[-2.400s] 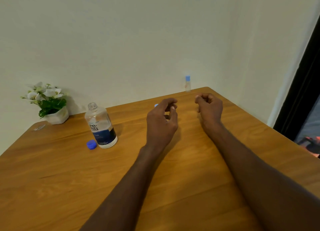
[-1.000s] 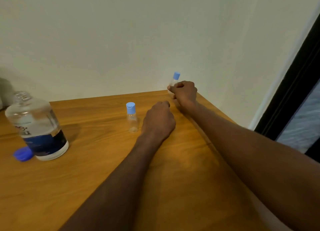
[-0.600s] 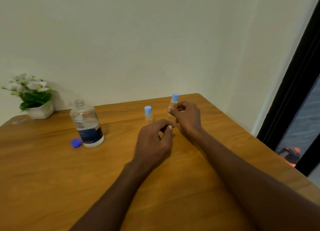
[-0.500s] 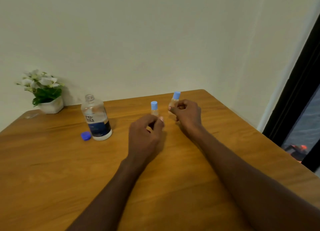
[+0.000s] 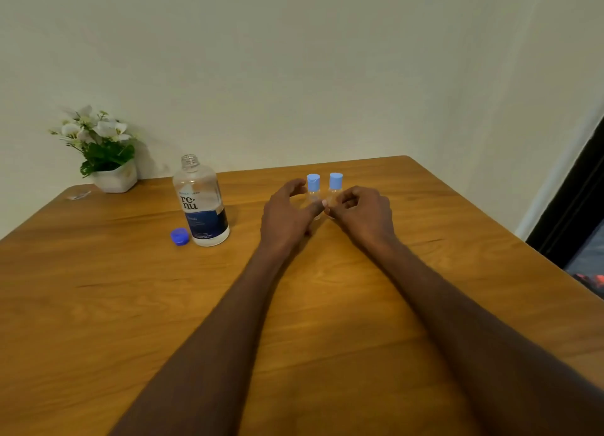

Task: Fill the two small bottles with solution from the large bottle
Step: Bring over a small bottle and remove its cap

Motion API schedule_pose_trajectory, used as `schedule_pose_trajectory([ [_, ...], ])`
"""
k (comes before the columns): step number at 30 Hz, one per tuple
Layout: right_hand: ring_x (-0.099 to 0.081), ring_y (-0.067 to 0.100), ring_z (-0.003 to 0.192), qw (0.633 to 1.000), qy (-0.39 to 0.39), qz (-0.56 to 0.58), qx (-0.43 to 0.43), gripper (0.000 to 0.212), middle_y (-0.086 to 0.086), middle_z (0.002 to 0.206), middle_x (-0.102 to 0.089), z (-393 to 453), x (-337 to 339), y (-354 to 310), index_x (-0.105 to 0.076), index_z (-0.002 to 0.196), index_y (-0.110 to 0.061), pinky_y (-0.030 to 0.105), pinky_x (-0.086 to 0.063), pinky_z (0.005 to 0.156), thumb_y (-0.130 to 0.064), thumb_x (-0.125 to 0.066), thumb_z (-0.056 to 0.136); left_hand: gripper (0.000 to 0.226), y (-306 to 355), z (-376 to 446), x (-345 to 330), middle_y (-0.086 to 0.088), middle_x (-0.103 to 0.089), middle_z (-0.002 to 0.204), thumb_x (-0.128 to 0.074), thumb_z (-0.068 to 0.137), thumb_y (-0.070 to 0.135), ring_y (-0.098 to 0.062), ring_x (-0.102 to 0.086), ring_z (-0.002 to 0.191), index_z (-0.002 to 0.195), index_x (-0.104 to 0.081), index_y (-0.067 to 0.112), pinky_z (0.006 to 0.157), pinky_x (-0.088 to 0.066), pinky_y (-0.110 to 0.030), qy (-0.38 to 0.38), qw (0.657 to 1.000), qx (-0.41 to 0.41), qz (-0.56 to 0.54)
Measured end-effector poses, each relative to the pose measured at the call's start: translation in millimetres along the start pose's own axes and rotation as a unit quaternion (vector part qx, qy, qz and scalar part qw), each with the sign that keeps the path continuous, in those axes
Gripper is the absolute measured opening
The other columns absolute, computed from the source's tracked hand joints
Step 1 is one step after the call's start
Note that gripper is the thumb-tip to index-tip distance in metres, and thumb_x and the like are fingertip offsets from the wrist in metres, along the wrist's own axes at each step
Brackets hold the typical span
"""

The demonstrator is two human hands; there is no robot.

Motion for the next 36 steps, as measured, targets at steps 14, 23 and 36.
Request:
schedule_pose_trajectory([
  [14,-0.05,0.021,0.132,0.997,-0.056,0.034,-0.039,0.098,0.005,0.149,-0.047,-17,20,-8,-0.037,0.153,-0.028,0.035,-0.049,0.099,-0.034,-0.094,0.074,0.028,-6,-25,24,-0.015,-0.073,0.104,-0.074,0.096,0.013,-0.018,-0.068,0.068,0.122,-0.063,0.011,0.054,-0.052,-0.029,-0.034,0.973,0.079,-0.216],
  [23,-0.065,0.002,0.078,0.976,0.016,0.185,0.112,0.016,-0.012,0.101,-0.069,-49,3,-53,-0.068,0.114,-0.025,0.022,-0.051,0.064,-0.036,-0.06,0.104,0.044,-7,-23,42,-0.007,-0.071,0.096,-0.077,0.091,0.014,-0.01,-0.047,0.052,0.132,-0.063,0.013,0.048,-0.044,-0.022,-0.055,0.881,0.144,-0.448],
  [36,-0.055,0.017,0.052,0.892,-0.244,0.352,-0.144,0.038,0.009,0.073,-0.065,-37,-11,-48,-0.069,0.109,-0.009,0.023,-0.037,0.042,-0.043,-0.053,0.107,0.031,-7,-8,39,-0.012,-0.071,0.131,-0.057,0.105,0.016,-0.005,-0.048,0.057,0.134,-0.061,0.007,0.052,-0.046,-0.016,-0.128,0.831,0.162,-0.516],
])
Point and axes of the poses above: each hand's wrist, its own z-axis towards the middle knuckle, its own x-axis out of the back of the hand, y = z × x, the point moved 1 cm from there along z, towards the middle knuckle
